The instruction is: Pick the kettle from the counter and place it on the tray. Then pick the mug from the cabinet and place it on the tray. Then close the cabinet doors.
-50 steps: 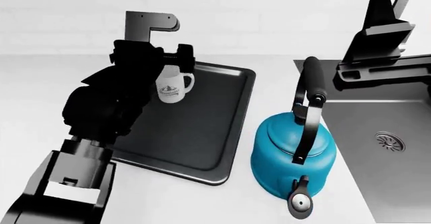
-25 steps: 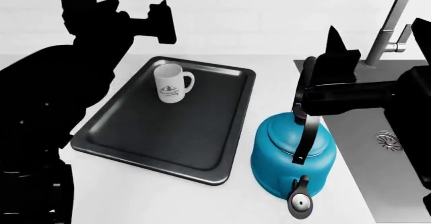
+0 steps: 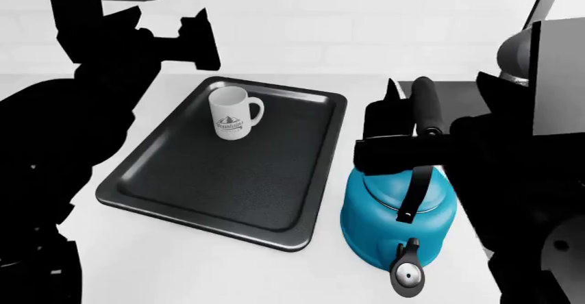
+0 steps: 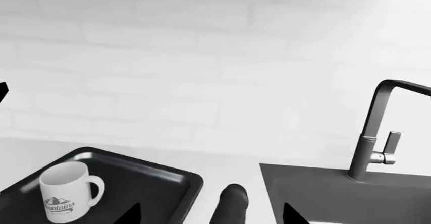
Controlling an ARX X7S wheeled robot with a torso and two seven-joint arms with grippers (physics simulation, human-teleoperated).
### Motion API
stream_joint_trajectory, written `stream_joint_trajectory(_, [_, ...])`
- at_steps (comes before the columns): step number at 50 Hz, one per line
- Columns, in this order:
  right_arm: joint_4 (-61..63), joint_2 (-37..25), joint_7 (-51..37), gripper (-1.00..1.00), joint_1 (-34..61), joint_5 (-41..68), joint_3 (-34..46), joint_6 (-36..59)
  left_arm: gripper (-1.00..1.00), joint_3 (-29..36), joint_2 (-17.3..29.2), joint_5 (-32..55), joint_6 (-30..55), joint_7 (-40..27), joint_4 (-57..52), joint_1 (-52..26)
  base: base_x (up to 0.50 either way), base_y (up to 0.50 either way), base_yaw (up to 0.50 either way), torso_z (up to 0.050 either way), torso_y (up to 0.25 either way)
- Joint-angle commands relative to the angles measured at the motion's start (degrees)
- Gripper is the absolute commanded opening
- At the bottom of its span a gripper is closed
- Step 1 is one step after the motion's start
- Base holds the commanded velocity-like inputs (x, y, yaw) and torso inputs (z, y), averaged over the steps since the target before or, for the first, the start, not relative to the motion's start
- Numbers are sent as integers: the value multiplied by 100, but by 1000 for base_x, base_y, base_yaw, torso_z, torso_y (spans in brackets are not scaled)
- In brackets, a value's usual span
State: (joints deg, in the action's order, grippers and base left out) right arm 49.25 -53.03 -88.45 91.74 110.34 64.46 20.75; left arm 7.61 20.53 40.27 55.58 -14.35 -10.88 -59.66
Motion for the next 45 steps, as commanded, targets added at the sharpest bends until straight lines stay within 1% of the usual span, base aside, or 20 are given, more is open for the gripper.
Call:
stream_joint_trajectory(1, [-219,113,114,100,-251,-331,363,-203,100,-76,84,44,-21,1,-17,88,0,0,0,0,0])
stream_joint_trajectory(31, [-469,13,427,100,-798,-754,570,-428,100,-56,121,29,-193,50,151,198,0,0,0,0,0])
stream_joint_trajectory(32, [-470,13,433,-100,-804,-761,575,-427,100,-55,124,27,-197,52,157,195,0,0,0,0,0])
stream_joint_trajectory(45, [-473,-18,448,-100,-820,-816,580,-439,100,-59,145,30,-257,57,189,247,0,0,0,0,0])
